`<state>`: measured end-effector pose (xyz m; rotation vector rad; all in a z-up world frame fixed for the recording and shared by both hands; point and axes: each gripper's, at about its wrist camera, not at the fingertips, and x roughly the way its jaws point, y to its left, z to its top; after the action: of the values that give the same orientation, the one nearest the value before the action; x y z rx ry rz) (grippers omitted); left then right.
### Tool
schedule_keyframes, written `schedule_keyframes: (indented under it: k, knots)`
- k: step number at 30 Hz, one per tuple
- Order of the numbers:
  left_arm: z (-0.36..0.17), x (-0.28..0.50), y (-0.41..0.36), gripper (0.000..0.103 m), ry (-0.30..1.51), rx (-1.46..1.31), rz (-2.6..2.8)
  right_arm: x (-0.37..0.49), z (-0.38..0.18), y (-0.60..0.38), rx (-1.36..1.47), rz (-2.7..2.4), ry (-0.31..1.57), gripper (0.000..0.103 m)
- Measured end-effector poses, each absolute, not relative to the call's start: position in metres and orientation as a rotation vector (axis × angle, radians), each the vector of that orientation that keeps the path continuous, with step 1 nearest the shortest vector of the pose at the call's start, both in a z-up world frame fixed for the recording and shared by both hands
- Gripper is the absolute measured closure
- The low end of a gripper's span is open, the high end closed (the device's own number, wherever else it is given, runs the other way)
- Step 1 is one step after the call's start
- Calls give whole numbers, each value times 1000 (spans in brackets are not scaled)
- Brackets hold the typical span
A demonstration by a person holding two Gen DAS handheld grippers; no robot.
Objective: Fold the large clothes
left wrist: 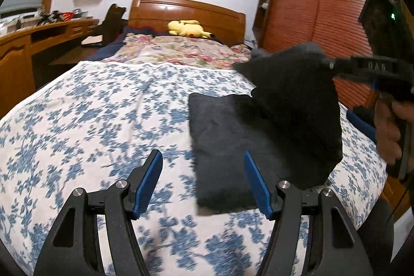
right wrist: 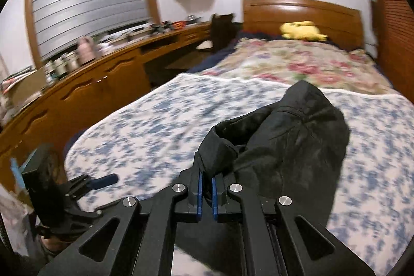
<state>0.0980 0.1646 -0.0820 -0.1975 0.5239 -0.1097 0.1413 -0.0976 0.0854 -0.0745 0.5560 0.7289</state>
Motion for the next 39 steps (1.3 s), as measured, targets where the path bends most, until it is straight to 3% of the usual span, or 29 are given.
schedule_keyframes:
  k: [5, 8, 9, 10, 13, 18, 28, 39]
  knots:
    - [-89, 98, 181, 37, 535, -237, -87, 165, 52, -77, -112, 757, 666, 93]
    - [-87, 97, 177, 37, 533, -226, -79, 168, 50, -78, -134, 702, 627, 72]
    - [-87, 97, 175, 37, 534, -220, -82, 167, 57, -77, -138, 685, 616, 57]
    - [-87, 96, 173, 37, 535, -214, -83, 161, 58, -81, -146, 674, 605, 49]
    - [-88, 100, 162, 37, 541, -189, -94, 150, 59, -96, -162, 650, 567, 41]
    - [-84, 101, 142, 37, 541, -163, -115, 125, 44, -124, -214, 564, 539, 41]
    - [-64, 111, 104, 37, 564, -151, -125, 145, -10, -127, -161, 618, 696, 41]
    - [-54, 133, 76, 37, 618, -129, -77, 152, -22, -101, -183, 698, 628, 40]
